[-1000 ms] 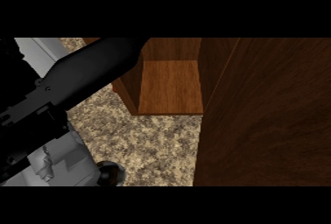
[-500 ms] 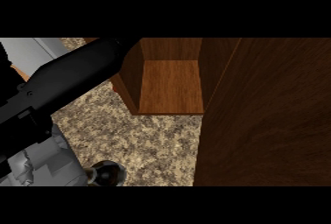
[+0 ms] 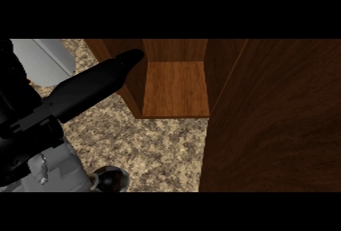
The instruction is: Pick up the wine, place it into the cabinet and close the cabinet
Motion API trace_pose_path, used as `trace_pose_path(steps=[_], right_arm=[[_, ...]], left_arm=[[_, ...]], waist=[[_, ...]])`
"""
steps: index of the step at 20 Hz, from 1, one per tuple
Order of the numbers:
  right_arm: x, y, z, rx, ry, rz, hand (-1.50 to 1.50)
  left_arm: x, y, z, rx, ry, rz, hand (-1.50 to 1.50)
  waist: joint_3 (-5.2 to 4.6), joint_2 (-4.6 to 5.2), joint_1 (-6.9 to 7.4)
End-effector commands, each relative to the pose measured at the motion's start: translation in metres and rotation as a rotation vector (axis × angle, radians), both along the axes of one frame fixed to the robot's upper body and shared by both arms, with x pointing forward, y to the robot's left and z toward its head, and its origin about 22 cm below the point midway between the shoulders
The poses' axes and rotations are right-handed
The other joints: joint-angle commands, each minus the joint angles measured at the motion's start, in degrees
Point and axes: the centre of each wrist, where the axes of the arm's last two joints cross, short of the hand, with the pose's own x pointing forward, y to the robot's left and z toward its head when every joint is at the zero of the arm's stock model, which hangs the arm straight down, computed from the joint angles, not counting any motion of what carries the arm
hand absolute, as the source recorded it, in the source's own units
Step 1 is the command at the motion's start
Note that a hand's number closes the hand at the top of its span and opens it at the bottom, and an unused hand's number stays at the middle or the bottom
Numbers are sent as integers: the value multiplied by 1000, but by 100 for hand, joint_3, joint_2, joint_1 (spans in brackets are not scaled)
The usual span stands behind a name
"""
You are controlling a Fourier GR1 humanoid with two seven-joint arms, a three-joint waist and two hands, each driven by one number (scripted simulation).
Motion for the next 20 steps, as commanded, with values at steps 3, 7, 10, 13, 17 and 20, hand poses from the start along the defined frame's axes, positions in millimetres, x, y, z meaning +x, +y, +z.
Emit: trace_pose_path(steps=[3, 7, 10, 13, 17, 20], right_arm=[[-21, -13, 9, -3, -35, -33, -150], [-18, -18, 10, -9, -36, -37, -150], [-23, -19, -4, 2, -31, -29, -150], [-18, -22, 3, -21, -40, -32, -150], [-17, -35, -3, -11, -41, -14, -150], [-17, -31, -2, -5, -42, -24, -150]], left_arm=[[-5, 3, -21, -152, 161, 3, -150], [1, 13, -51, -175, 200, 46, -150], [-10, 24, -68, -172, 227, 94, -150], [-17, 28, -95, -166, 244, 146, -150], [-23, 41, -111, -161, 251, 201, -150], [-42, 52, -132, -169, 271, 212, -150]], waist=[[2, -1, -40], [-6, 38, -26], [1, 23, -11], [-6, 31, 27], [-3, 36, 40], [-12, 35, 79]])
